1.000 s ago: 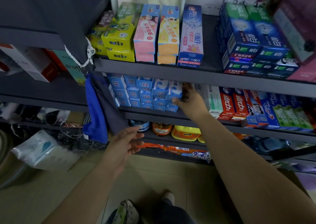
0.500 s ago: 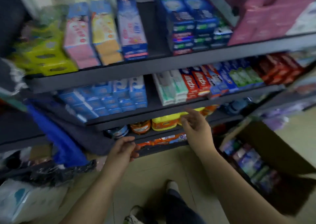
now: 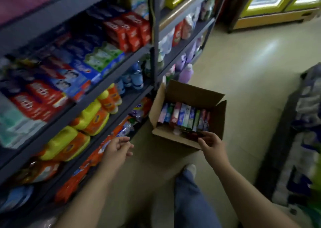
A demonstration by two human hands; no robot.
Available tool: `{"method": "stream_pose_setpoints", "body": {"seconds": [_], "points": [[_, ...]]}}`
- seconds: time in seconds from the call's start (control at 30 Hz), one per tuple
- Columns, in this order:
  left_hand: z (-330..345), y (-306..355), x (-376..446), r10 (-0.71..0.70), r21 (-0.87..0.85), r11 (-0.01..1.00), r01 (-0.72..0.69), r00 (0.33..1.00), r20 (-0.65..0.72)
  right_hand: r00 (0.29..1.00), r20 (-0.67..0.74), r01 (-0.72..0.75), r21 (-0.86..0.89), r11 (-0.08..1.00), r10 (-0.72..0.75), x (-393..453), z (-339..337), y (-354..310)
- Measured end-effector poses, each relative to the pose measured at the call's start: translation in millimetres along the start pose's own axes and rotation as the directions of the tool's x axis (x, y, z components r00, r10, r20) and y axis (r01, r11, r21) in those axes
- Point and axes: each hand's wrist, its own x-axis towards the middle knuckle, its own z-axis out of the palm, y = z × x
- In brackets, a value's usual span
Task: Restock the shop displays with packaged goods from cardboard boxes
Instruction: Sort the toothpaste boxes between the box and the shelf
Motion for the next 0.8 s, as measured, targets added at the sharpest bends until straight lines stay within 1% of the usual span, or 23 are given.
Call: {"method": "stream_pose_setpoints", "body": {"seconds": [0.1, 0.2, 0.27, 0.37, 0.47, 0.57, 0.67, 0.8], "points": [[72, 12, 36, -0.060, 0.062, 0.996, 0.058, 0.998, 0.034, 0.998, 0.023, -0.050, -0.022, 0.999, 0.051, 54, -36, 22], [130, 20, 70, -0.133, 0.124, 0.985, 0.124, 0.989, 0.071, 0.993, 0.033, -0.114, -0.042, 0.993, 0.115, 104, -59, 37], [157, 26, 90, -0.162, 0.151, 0.977, 0.150, 0.984, 0.072, 0.988, 0.050, -0.142, -0.062, 0.988, 0.145, 133, -66, 45], [187, 30, 120, -0.158, 0.177, 0.974, 0.141, 0.984, 0.085, 0.981, 0.076, -0.171, -0.092, 0.981, 0.178, 170, -61, 59], [210, 24, 157, -0.173, 0.210, 0.966, 0.148, 0.979, 0.106, 0.969, 0.097, -0.215, -0.103, 0.971, 0.225, 205, -43, 76], [234, 1, 204, -0.174, 0.205, 0.968, 0.146, 0.976, 0.128, 0.963, 0.097, -0.242, -0.107, 0.964, 0.252, 241, -16, 101], [263, -35, 261, -0.180, 0.235, 0.962, 0.136, 0.968, 0.177, 0.963, 0.091, -0.245, -0.104, 0.964, 0.254, 286, 27, 137], [311, -104, 359, -0.166, 0.281, 0.955, 0.100, 0.961, 0.221, 0.975, 0.075, -0.205, -0.081, 0.975, 0.211, 368, 93, 198]]}}
